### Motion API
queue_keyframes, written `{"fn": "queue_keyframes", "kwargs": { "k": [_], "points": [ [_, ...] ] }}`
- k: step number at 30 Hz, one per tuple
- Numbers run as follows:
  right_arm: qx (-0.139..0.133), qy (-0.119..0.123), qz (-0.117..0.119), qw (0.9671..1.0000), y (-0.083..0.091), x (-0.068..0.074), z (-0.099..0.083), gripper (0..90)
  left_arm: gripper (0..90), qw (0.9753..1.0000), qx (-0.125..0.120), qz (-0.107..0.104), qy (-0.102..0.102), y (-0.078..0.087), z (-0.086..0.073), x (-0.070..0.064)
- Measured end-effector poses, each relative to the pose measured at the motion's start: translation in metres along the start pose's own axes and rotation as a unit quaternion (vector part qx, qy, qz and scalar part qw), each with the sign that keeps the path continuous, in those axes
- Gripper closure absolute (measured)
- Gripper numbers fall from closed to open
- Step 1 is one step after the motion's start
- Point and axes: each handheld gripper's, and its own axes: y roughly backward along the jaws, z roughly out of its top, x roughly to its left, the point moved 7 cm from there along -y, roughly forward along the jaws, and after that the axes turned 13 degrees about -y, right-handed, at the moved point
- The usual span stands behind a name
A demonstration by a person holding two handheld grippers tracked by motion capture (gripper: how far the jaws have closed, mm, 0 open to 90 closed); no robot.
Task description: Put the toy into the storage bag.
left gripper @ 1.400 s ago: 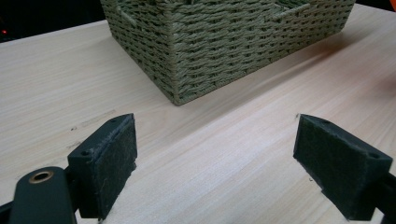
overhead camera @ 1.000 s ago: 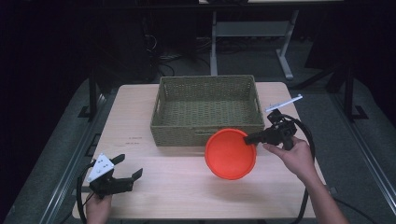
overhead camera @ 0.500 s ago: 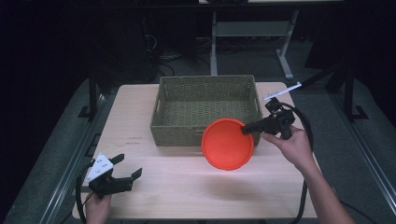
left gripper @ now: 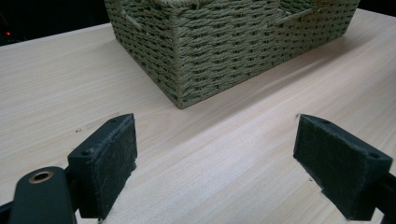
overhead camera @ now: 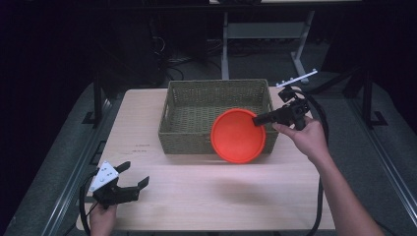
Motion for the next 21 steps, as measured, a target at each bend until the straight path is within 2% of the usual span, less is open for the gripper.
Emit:
{"fn": "queue_keyframes", "kwargs": {
  "k": [10, 21],
  "points": [
    [-0.004, -0.011, -0.002, 0.9999, -0.002, -0.004, 0.021, 82.3, 12.9, 1.0000, 0.000, 0.000, -0.001, 0.000, 0.000, 0.001],
    [-0.002, -0.011, -0.011, 0.9999, -0.007, -0.005, 0.043, 82.3, 12.9, 1.0000, -0.001, 0.003, 0.002, 0.000, 0.000, 0.001]
  ]
}}
